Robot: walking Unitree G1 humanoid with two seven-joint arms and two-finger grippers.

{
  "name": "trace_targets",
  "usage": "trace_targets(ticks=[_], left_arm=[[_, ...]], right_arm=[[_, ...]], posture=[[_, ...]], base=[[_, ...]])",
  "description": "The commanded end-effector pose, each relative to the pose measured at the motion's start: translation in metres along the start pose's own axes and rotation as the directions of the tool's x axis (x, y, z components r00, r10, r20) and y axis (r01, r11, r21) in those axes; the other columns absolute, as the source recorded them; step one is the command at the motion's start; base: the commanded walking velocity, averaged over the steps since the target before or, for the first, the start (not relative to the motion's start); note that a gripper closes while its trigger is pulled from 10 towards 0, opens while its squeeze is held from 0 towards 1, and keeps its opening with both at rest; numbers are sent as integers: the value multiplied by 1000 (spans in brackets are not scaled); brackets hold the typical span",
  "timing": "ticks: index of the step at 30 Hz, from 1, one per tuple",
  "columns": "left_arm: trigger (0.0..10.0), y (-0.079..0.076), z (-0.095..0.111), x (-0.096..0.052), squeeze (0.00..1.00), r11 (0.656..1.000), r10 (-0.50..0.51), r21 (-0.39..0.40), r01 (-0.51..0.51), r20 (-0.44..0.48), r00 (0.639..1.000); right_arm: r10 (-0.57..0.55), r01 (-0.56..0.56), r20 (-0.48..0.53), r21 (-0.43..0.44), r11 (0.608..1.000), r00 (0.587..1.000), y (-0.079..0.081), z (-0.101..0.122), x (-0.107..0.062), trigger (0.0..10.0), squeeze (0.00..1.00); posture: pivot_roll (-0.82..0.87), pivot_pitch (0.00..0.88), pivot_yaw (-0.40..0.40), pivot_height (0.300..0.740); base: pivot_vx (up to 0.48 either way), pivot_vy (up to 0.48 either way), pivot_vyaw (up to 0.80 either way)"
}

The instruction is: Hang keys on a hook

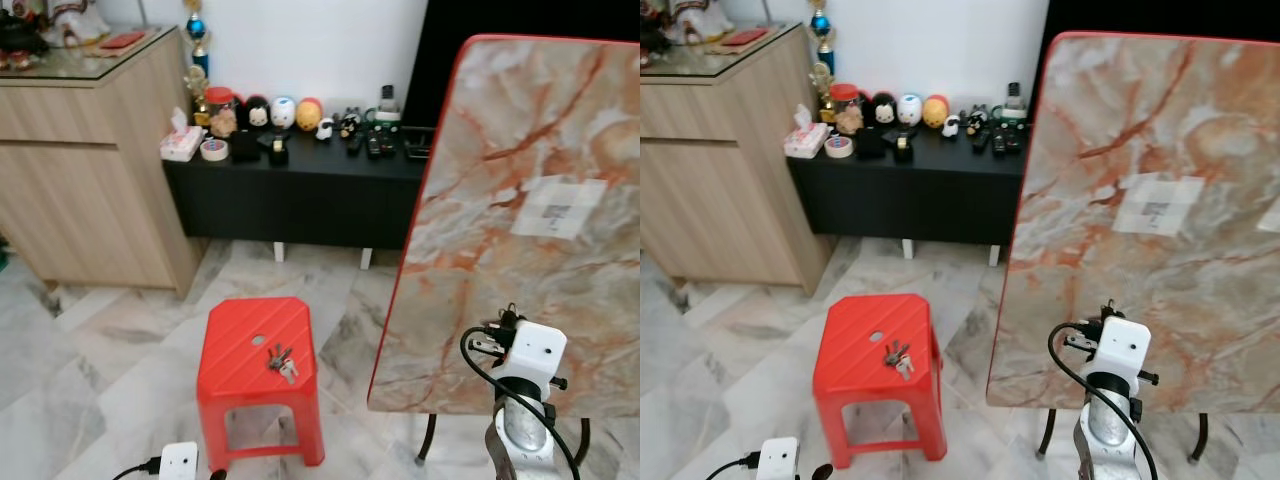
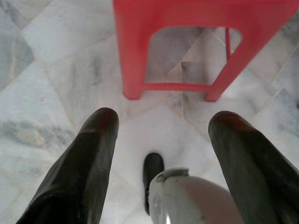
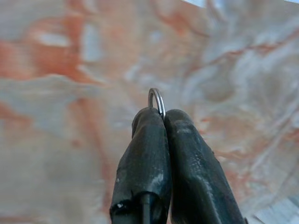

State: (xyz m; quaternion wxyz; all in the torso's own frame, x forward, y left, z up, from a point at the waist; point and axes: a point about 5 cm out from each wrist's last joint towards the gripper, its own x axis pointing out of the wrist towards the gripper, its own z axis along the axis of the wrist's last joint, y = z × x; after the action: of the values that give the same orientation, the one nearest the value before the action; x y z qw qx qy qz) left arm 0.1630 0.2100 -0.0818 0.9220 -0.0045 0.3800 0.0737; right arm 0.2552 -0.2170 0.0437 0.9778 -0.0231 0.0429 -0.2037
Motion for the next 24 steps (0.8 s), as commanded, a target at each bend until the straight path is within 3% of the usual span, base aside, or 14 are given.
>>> trace_targets(ticks=[1,9,13,24], left_arm=[[10000,-3,-1,0,0,1000,-7,1,7,-3,1000],[10000,-2,-1,0,0,1000,-6,3,6,-6,1000],[10000,-1,-1,0,0,1000,-4,4,4,-8,1000],[10000,-1,0,0,0,1000,-10,5,10,-5,1000]], right_arm=[[5,-6,-46,-18,1000,999,-8,-11,-7,10000,0],[56,-66,-83,-119,991,995,-30,-28,-28,10000,0],[60,-72,-101,-129,989,993,-37,-32,-36,10000,0],[8,-14,-50,-108,994,999,-29,-22,-37,10000,0]], posture=[[20,0,-55,740],[9,0,-51,740],[6,0,-52,740],[10,0,-48,740]], base=[[244,0,0],[246,0,0],[183,0,0],[0,0,0]])
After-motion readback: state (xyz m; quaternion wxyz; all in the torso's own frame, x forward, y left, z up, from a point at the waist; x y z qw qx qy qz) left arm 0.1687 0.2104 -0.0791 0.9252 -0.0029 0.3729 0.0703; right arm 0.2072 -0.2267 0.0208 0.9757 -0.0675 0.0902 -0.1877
